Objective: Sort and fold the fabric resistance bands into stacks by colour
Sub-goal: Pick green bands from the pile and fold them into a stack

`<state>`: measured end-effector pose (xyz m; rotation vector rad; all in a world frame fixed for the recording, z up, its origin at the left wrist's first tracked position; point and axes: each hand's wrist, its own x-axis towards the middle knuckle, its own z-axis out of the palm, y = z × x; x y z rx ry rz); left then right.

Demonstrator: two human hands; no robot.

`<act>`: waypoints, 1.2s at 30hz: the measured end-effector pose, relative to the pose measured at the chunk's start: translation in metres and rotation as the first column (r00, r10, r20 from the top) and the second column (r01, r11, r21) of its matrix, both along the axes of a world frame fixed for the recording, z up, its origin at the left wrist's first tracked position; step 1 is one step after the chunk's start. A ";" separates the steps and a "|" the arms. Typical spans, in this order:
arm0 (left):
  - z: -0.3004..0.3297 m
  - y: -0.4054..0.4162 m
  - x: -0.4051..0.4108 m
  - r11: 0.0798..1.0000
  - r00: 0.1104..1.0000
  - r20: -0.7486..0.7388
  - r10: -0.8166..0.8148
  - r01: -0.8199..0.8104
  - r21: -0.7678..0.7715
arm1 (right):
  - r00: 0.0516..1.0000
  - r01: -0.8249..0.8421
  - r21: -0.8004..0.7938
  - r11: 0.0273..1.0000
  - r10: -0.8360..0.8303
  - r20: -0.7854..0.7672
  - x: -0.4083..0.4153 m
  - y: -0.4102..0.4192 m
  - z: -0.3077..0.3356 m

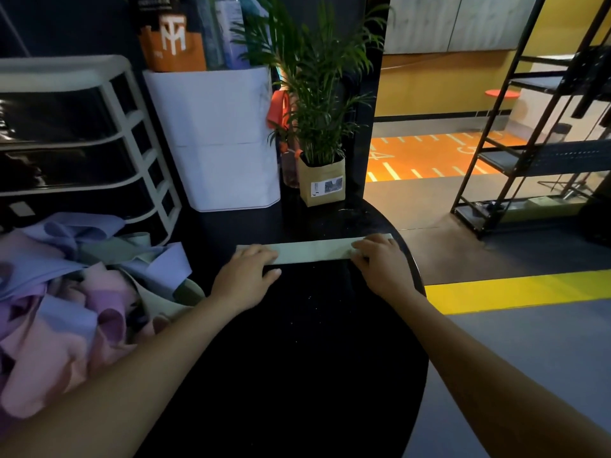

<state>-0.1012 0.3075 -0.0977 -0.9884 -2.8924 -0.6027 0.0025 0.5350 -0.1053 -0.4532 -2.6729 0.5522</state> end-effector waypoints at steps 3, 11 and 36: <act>-0.003 0.000 0.002 1.000 1.000 0.020 -0.003 0.003 0.004 | 1.000 0.016 0.047 0.999 -0.016 0.015 0.004 0.000 -0.004; 0.006 -0.010 0.005 0.999 0.995 0.090 -0.041 0.042 -0.008 | 0.998 0.045 0.046 0.998 -0.047 0.039 0.003 -0.012 0.004; 0.107 -0.218 0.071 0.959 0.926 -0.251 0.283 -0.263 0.110 | 0.859 -0.512 -0.053 0.857 0.510 -0.056 -0.018 -0.263 0.080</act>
